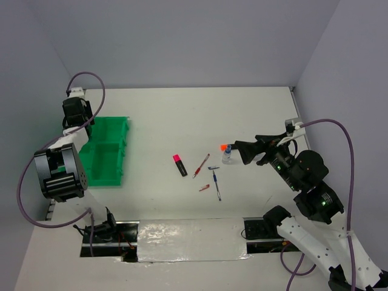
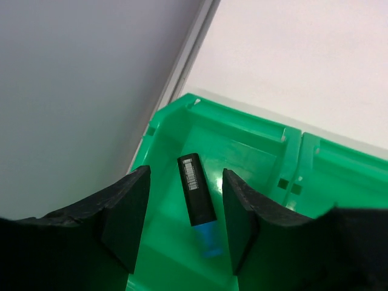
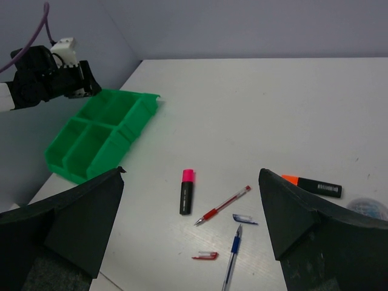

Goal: Sort the stationery into containers
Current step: Place the pen in the storage box, then open the pen at the center of the board.

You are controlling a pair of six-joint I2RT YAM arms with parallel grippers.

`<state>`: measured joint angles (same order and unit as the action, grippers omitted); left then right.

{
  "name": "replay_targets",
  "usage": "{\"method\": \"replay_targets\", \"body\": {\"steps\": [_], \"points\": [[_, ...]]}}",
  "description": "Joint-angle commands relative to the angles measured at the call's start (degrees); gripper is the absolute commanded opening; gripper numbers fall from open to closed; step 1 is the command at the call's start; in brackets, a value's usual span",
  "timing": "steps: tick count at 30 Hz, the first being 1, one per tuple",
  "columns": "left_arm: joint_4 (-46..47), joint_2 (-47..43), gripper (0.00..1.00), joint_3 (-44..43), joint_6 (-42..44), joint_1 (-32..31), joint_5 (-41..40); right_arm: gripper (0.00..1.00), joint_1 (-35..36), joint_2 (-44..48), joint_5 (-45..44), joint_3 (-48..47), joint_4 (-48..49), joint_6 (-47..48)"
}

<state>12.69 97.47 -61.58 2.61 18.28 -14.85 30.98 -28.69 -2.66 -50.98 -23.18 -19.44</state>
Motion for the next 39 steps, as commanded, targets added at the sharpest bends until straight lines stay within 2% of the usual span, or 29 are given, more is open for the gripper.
{"method": "replay_targets", "body": {"steps": [1,3,4,5,7,9,10,12,13,14,15,17,18,21,22,23,24,25,26,27,29,30,31,35,39], "points": [[4.4,-4.9,0.63,-1.3,-2.2,0.2,1.8,1.00,0.4,-0.8,-1.1,-1.0,2.1,0.9],[3.2,-7.5,0.67,-2.9,-5.1,0.2,1.5,1.00,0.4,-1.0,-2.3,-1.3,1.7,1.2],[2.4,-8.2,0.74,-4.0,-8.6,0.2,1.8,1.00,0.4,-1.0,-3.1,-1.5,1.1,1.3],[-1.1,-8.8,0.99,-7.2,-10.9,0.1,6.0,1.00,0.5,-1.0,-3.8,-1.6,0.9,1.3],[-6.0,-9.6,0.99,-11.8,-18.0,-0.1,13.7,1.00,0.5,-0.8,-5.7,-1.4,0.4,1.5],[-12.4,-9.6,0.99,-18.0,-23.7,-0.2,24.7,1.00,0.5,-0.6,-7.1,-1.3,0.3,1.3],[-15.0,-9.8,0.99,-20.0,-29.7,-0.1,28.8,1.00,0.4,-0.6,-8.3,-1.5,0.1,1.2],[-16.6,-13.2,0.99,-18.3,-33.9,-2.3,31.8,1.00,0.4,-1.0,-9.6,-1.8,-0.5,1.2],[-17.4,-14.9,0.99,-16.5,-34.9,-4.5,29.2,1.00,0.5,-1.3,-10.6,-2.5,-1.6,1.1],[-24.0,-17.6,0.99,-16.7,-34.1,-12.7,22.9,1.00,0.4,-1.9,-11.1,-2.8,-2.1,1.0],[-27.2,-18.3,0.99,-17.3,-33.0,-18.3,6.8,1.00,0.5,-2.2,-11.5,-3.2,-3.2,1.0],[-31.6,-18.3,0.99,-17.4,-34.4,-29.2,-5.3,1.00,0.4,-2.8,-13.0,-3.9,-3.7,1.4],[-34.3,-17.8,0.99,-16.6,-37.3,-36.8,-9.2,1.00,0.4,-2.9,-13.5,-4.1,-4.2,1.4],[-35.0,-19.8,0.99,-7.4,-53.2,-48.9,-19.7,1.00,0.4,-3.1,-16.0,-5.6,-5.5,1.6],[-30.8,-20.1,0.99,-1.8,-58.0,-52.2,-25.1,1.00,0.4,-3.1,-16.2,-5.9,-5.7,1.8],[-29.8,-19.2,0.99,-0.3,-60.1,-59.0,-28.4,1.00,0.5,-3.1,-16.2,-6.1,-6.1,1.7],[-30.8,-17.2,0.99,-0.5,-65.7,-61.7,-31.1,1.00,0.4,-3.0,-16.0,-6.5,-6.3,1.8],[-33.8,-15.0,0.99,-1.7,-67.0,-63.2,-31.9,1.00,0.5,-3.0,-15.9,-6.6,-6.4,1.8],[-36.7,-8.8,0.99,-3.4,-68.8,-64.4,-31.1,1.00,0.4,-2.9,-15.8,-6.7,-6.4,1.7],[-40.3,-5.2,0.99,-5.8,-72.9,-64.9,-30.5,1.00,0.4,-3.0,-15.4,-6.6,-6.4,1.6],[-48.3,0.9,0.99,-12.1,-75.0,-65.5,-29.5,1.00,0.4,-3.0,-14.8,-6.7,-6.7,1.6],[-51.5,5.6,0.99,-15.4,-79.3,-65.7,-30.2,1.00,0.4,-3.0,-14.5,-6.8,-7.2,1.7],[-54.2,7.0,0.99,-16.1,-80.4,-66.0,-30.6,1.00,0.5,-2.9,-14.5,-6.8,-7.4,1.7],[-49.1,9.3,0.99,-13.7,-80.0,-66.4,-27.8,1.00,0.4,-1.6,-14.3,-5.3,-6.6,2.2],[-51.4,10.8,0.99,-13.7,-82.8,-66.6,-26.5,1.00,0.4,-1.7,-14.0,-5.3,-6.4,2.4]]}}
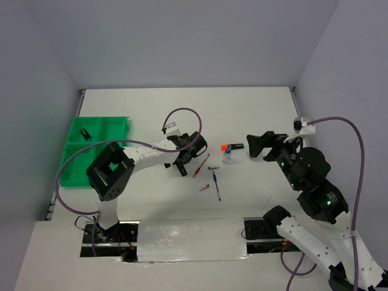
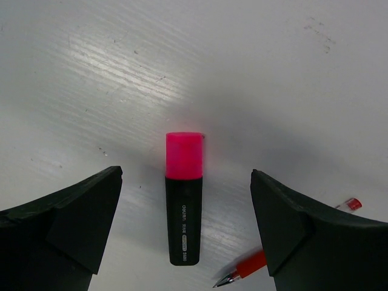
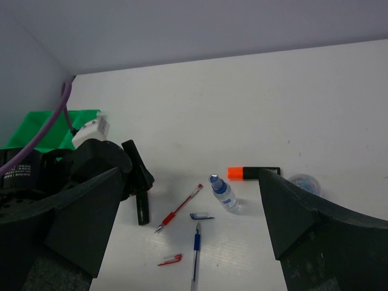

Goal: Sort the stationery into containers
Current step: Open the pen at the center of the board.

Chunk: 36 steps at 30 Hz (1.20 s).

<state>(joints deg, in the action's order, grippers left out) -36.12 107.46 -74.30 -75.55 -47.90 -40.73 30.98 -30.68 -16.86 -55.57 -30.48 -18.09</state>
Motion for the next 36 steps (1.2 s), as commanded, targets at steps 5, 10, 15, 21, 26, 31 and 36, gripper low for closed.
{"method": "replay_targets", "body": {"steps": [5,10,15,21,26,31,36], "points": [[-0.4,1.7,0.95,1.7,-4.5,-0.4,0.7,1.00,0.4,-0.1,1.2,0.1,1.8,0.9],[3.4,2.9,0.85,4.9,-4.2,-0.5,3.7,1.00,0.4,-0.4,1.4,-0.1,2.0,1.2],[5.7,4.0,0.35,5.3,0.2,0.1,5.2,1.00,0.4,-0.2,1.5,0.0,2.2,1.2],[14.4,-5.0,0.00,10.0,19.1,7.3,9.3,1.00,0.5,0.4,0.9,-0.5,1.6,1.3],[16.0,-16.3,0.00,0.7,48.4,19.6,14.9,1.00,0.4,0.4,0.7,1.0,3.7,1.0],[16.2,-14.3,0.00,-10.3,70.9,30.6,3.2,1.00,0.5,-1.0,-0.8,2.3,5.2,0.9],[30.1,-12.7,0.00,-8.8,93.0,44.1,10.7,1.00,0.4,-3.1,6.2,2.0,6.8,0.9]]}}
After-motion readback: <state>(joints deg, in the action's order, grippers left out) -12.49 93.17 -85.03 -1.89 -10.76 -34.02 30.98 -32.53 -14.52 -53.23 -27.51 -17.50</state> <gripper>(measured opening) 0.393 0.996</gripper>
